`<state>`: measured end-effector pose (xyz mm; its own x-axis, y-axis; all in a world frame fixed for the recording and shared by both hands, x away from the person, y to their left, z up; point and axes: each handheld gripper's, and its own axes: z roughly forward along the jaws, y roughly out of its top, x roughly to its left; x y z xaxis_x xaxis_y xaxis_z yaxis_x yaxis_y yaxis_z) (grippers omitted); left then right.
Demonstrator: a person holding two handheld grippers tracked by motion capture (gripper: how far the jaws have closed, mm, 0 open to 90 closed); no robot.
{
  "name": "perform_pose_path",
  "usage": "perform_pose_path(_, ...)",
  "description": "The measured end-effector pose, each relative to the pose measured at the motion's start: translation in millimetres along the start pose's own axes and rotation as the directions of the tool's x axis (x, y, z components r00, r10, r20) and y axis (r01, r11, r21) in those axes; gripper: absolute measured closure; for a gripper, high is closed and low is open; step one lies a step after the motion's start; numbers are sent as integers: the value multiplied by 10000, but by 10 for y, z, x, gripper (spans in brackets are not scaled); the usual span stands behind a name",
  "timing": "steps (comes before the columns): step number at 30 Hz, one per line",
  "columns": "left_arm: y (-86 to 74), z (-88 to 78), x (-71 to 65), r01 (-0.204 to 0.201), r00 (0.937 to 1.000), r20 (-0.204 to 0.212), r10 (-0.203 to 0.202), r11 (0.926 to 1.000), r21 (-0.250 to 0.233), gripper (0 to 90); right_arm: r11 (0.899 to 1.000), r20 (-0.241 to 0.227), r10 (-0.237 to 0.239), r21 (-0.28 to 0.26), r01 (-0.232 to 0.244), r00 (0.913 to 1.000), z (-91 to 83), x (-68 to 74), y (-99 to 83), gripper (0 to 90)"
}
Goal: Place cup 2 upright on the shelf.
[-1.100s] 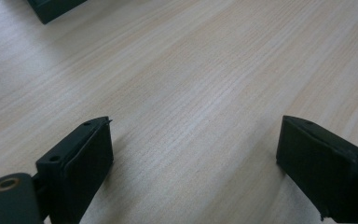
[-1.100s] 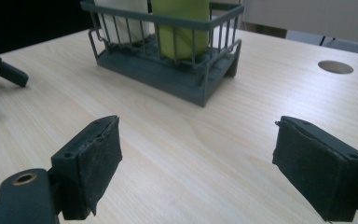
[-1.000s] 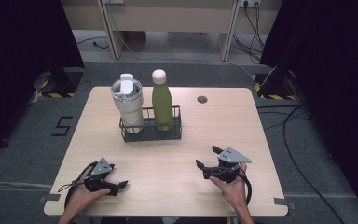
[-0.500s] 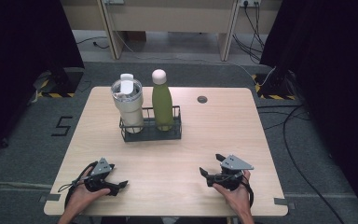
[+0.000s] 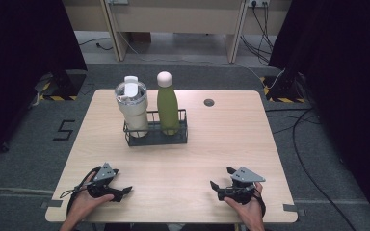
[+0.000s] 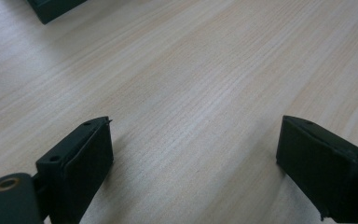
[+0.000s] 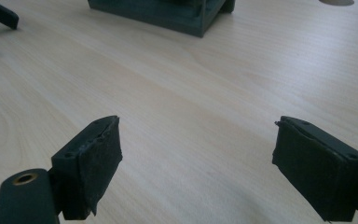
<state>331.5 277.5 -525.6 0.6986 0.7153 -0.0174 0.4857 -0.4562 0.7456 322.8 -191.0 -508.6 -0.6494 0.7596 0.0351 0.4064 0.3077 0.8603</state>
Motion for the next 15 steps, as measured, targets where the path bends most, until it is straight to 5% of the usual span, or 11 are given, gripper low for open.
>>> perform_pose_path(15, 0, 1, -1, 7, 10000, 0, -7, 10000, -14, 100, 9960, 16, 109, 890, -110, 9999, -80, 18, -129, 152)
